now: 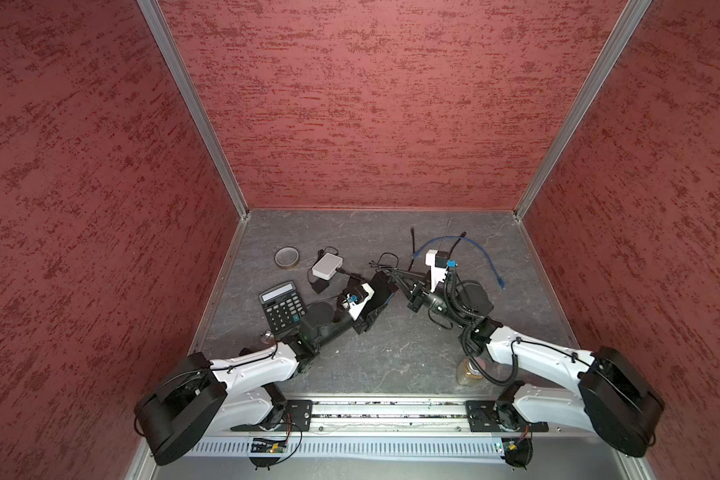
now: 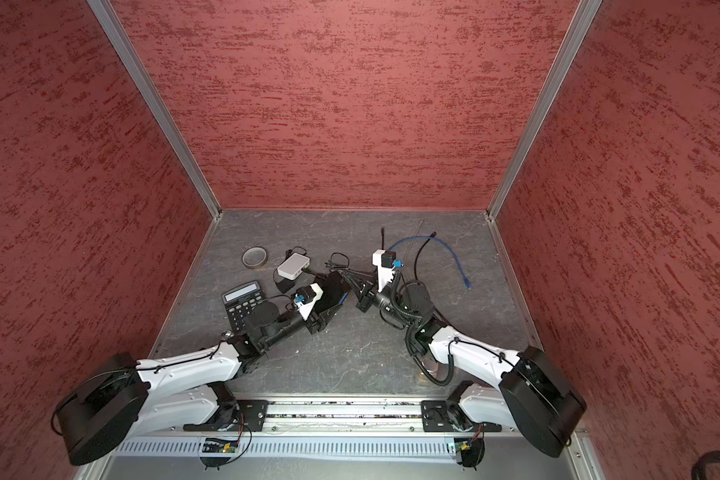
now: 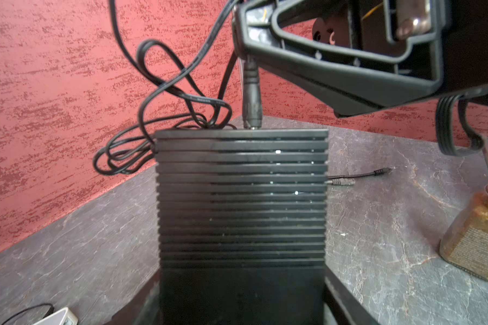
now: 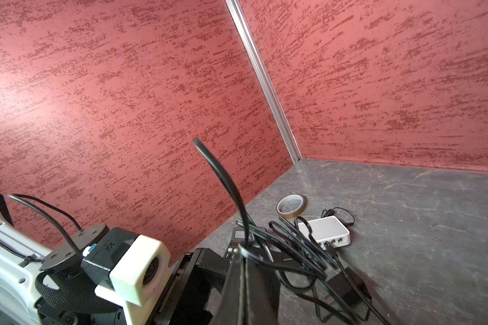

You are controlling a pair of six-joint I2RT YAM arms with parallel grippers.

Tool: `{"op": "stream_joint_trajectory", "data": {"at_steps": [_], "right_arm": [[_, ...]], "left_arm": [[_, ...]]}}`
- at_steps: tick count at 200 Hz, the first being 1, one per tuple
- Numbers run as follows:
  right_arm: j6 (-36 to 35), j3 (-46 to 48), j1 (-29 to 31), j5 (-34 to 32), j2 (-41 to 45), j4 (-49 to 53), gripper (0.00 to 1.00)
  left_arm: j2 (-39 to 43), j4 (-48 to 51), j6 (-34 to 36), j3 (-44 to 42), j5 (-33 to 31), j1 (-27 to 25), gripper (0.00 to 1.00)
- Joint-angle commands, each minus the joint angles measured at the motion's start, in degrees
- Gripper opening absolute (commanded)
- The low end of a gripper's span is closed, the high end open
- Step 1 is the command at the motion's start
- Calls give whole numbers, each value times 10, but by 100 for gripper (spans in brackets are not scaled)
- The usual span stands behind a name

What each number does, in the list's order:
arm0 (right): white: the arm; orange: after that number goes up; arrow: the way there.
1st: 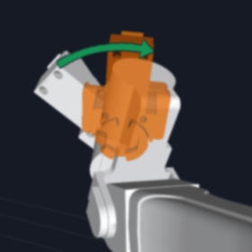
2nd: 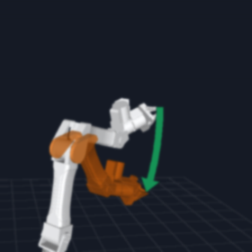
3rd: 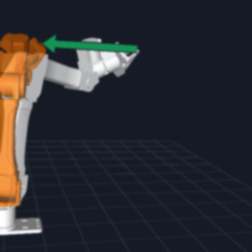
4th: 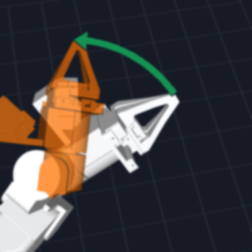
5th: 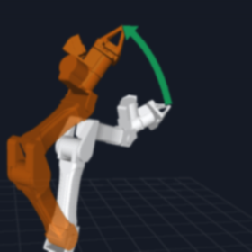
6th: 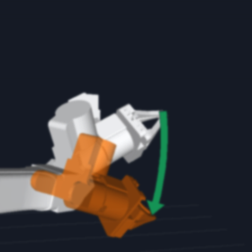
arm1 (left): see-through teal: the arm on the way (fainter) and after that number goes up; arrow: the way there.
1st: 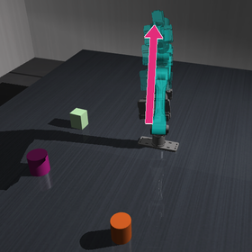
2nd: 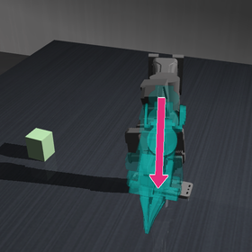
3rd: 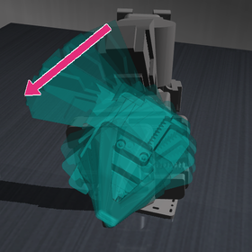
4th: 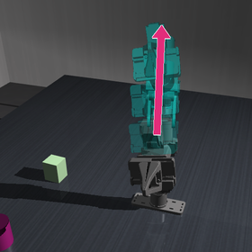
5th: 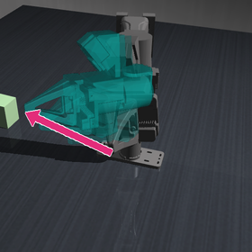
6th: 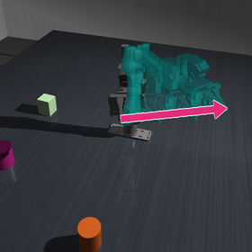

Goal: Insert the plug into the switch port
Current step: 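Push the barrel plug down into the box port with the right gripper, then open the right gripper off the plug while the left lowers the box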

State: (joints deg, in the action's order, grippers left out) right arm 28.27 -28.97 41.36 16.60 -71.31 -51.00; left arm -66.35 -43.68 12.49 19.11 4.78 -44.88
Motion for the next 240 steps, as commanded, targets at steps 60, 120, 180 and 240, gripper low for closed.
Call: {"op": "stream_joint_trajectory", "data": {"at_steps": [60,120,180,240], "right_arm": [[29,67,28,47,-35,131,0],[28,63,29,54,-45,129,0],[20,47,29,-12,-36,174,9],[-3,3,28,-56,-37,258,23]], "left_arm": [[36,-233,5,94,38,1,26],[38,-198,10,104,50,1,26],[40,4,-22,78,-13,0,26],[66,199,-84,57,-90,1,26]]}}
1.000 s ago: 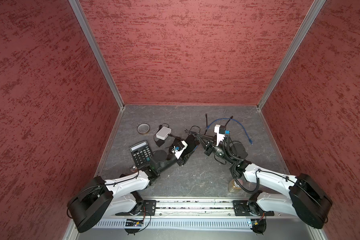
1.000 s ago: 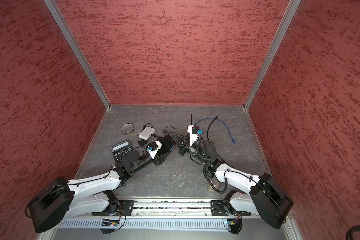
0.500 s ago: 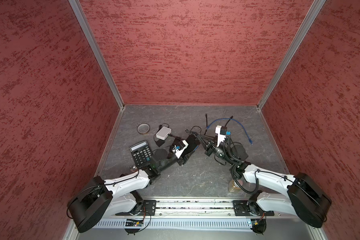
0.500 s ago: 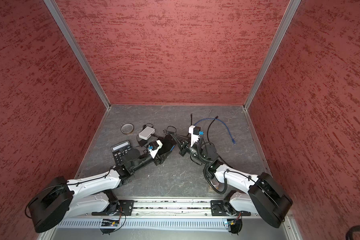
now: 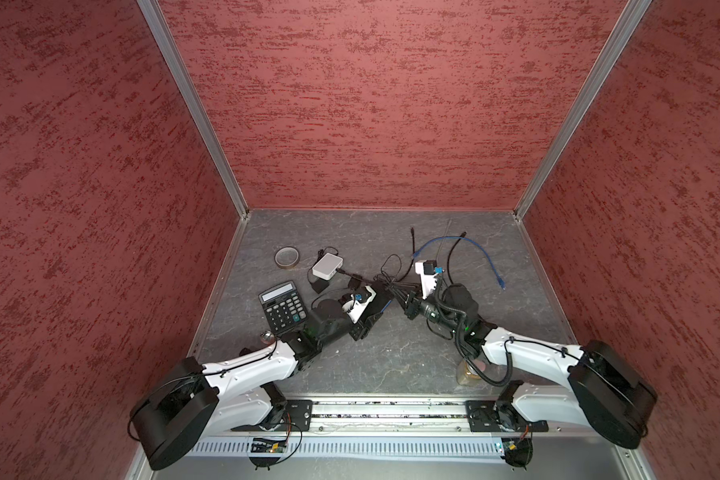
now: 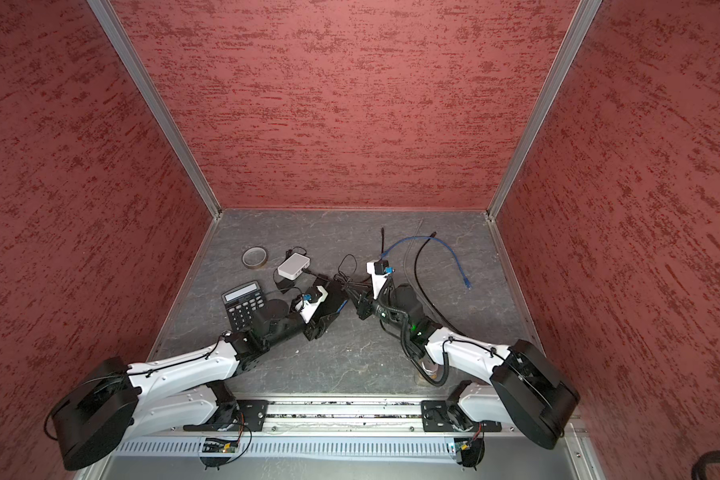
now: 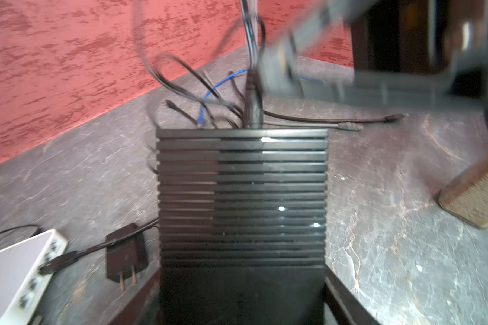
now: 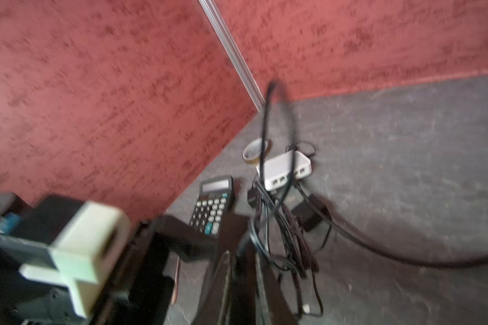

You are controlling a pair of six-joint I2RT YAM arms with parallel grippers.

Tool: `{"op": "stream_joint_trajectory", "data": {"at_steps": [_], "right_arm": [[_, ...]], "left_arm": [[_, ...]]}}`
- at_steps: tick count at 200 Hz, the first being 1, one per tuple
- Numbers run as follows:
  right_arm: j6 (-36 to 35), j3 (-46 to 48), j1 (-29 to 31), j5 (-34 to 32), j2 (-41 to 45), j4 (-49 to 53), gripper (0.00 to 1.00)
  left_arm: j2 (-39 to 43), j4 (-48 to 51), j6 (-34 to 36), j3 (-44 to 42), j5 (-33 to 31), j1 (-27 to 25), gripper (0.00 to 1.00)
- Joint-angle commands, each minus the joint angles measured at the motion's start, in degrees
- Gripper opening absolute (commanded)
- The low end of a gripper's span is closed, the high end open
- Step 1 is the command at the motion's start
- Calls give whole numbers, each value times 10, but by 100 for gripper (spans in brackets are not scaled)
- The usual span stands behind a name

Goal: Insert the plug into the switch port
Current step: 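Open the right gripper off the plug while the left lowers the box, then lower the black ribbed box onto the table with the left gripper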

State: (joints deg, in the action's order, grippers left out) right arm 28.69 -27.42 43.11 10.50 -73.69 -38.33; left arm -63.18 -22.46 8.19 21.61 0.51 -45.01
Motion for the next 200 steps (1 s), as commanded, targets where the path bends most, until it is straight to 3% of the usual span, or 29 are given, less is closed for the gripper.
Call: {"op": "stream_joint_trajectory", "data": {"at_steps": [1,60,120,200], "right_arm": [[-7,-13,10,4,-14,133,23],[-39,-57,-9,-18,0,224,36],[-80,-115,-60,-75,37,352,51],[-101,-179,-104,-71,8,403,55]], "left_arm": [[34,-10,-43,32,-48,2,26],[38,146,-126,47,-108,2,27],[-8,298,-221,88,-122,0,29],[-128,432,-252,161,-126,-9,31]]}}
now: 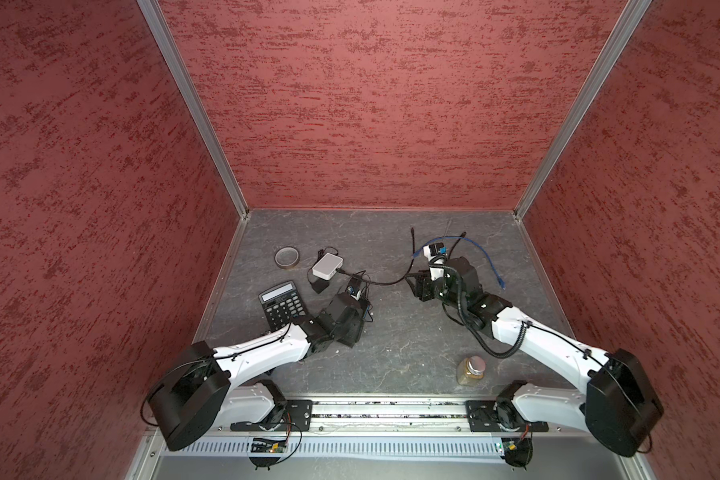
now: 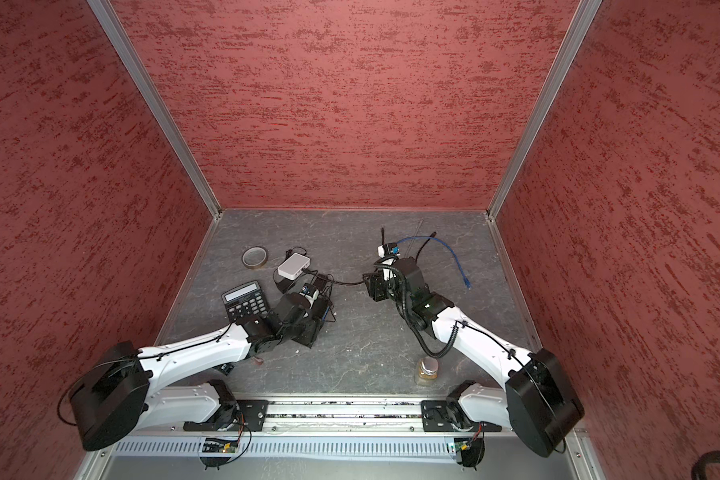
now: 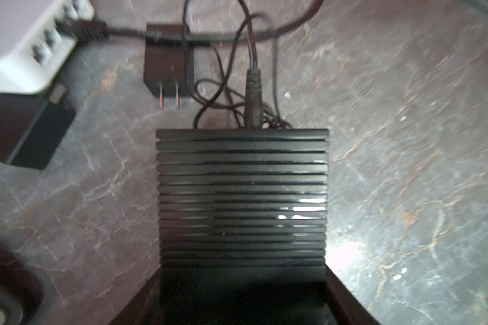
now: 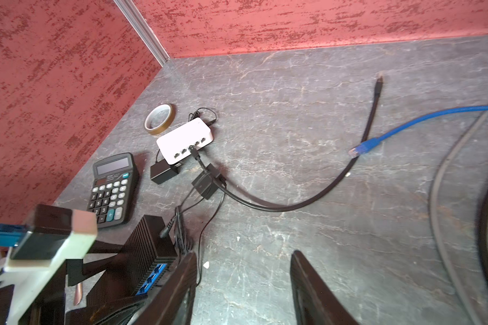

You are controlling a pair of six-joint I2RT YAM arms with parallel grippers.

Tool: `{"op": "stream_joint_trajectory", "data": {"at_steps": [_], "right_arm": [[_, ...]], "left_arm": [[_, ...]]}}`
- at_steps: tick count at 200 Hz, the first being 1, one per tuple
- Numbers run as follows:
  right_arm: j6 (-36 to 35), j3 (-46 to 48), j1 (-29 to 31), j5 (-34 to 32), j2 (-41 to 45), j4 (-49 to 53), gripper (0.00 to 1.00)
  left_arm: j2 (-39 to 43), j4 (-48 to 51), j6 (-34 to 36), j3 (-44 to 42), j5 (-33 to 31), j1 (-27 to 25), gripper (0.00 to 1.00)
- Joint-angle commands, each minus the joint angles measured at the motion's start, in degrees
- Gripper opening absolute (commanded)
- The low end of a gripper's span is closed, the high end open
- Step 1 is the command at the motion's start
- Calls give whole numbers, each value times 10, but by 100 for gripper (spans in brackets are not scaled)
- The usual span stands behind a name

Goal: Insert the plug into the switch port
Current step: 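Lower the black ribbed box onto the table with the left gripper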

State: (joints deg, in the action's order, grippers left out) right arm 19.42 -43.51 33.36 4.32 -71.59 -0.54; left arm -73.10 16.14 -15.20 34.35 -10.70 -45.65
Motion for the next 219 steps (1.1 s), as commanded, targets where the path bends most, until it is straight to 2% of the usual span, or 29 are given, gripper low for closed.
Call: {"op": "stream_joint_trajectory", "data": {"at_steps": [1,43,99,111,167,219], "right_arm": [[-9,-19,-7,-9,-14,26,55],[-21,-40,-14,-11,-29,47,55],[-25,-42,-22,-13,-26,56,56],[-25,-40,-23,-13,-23,56,56],[-31,-21,-28,-25,3,58,56],[-35,1,-33,-26,30,51,56]], "left_arm": [[-31,47,-19,35,-14,-3,31],[-111,70,-18,73,-13,-6,37],[-160,49,-24,77,-6,-5,47],[-166,38,-30,76,1,-2,47],[-174,-30,-52,56,44,8,63],[-174,-72,-65,40,82,22,66]]}}
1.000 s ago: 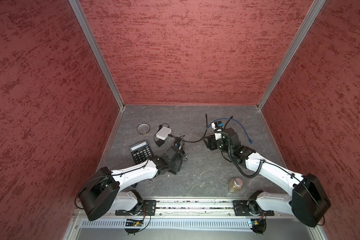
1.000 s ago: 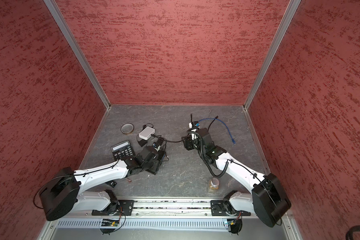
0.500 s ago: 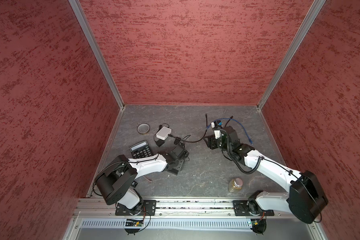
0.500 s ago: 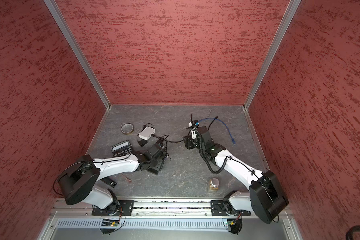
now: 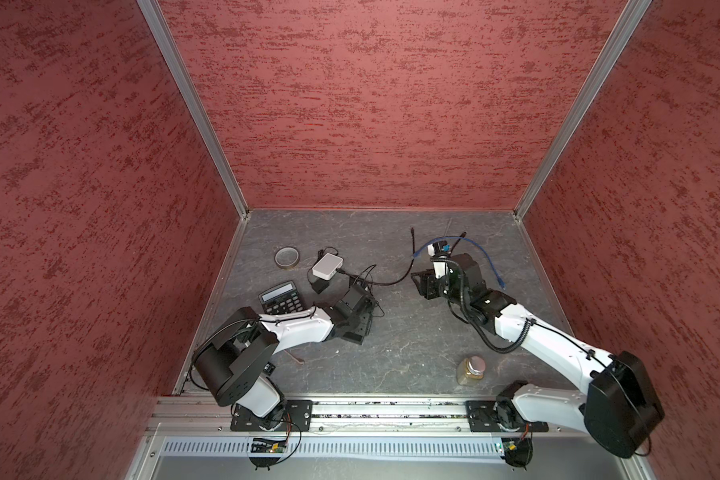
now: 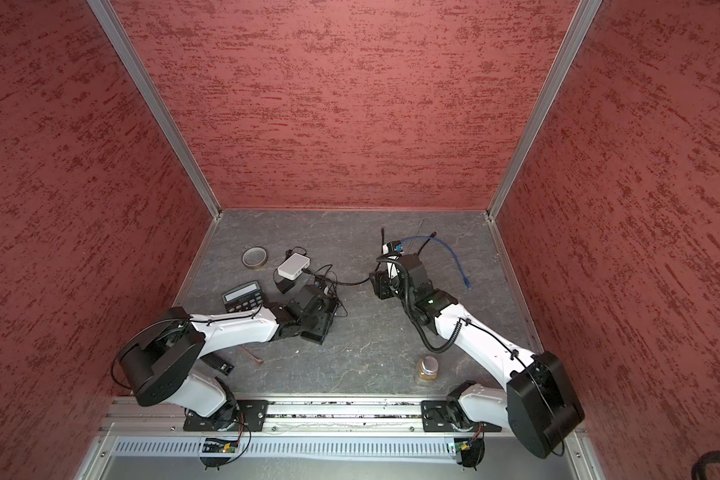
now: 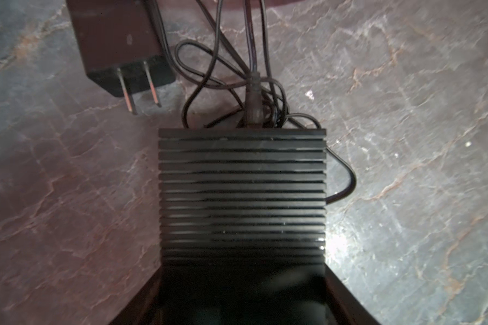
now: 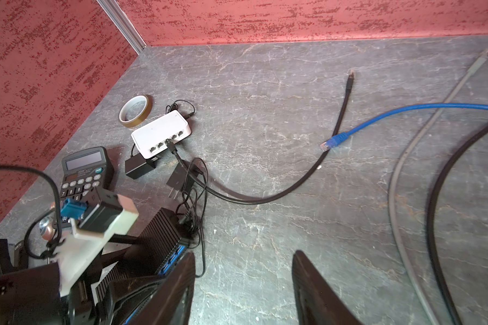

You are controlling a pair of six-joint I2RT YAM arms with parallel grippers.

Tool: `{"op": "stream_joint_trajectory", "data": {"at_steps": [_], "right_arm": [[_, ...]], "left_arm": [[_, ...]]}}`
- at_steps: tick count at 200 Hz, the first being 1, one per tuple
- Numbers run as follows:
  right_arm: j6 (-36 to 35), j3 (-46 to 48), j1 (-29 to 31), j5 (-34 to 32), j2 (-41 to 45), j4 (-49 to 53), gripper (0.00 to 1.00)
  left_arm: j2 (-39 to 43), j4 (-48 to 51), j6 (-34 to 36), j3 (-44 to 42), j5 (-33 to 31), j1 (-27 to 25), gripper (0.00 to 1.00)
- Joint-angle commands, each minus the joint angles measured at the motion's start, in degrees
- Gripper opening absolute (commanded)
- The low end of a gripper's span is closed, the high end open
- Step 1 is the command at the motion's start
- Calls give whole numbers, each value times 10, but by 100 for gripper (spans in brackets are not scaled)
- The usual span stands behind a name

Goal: Insert the plug into the switch port
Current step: 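Lower the black ribbed box onto the table with the left gripper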

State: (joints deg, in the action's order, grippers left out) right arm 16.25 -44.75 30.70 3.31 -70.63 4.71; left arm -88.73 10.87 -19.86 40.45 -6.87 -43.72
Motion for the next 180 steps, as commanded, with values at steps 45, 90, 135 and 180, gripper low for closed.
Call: {"op": "stream_joint_trajectory", "data": {"at_steps": [45,90,135,180], "right_arm": [[-4,24,-9,-15,32,-4,56],[-1,30,-10,-12,33,-11,56],[-2,32,-11,-13,31,-21,57],[-3,27,-11,-7,22,-23,57]], "left_arm": [[-25,-35,-28,-28,46,5,68],[-33,-34,-35,-26,41,6,68],[-20,-38,-42,-33,27,5,75],[12,-33,-41,-43,14,5,77]]}}
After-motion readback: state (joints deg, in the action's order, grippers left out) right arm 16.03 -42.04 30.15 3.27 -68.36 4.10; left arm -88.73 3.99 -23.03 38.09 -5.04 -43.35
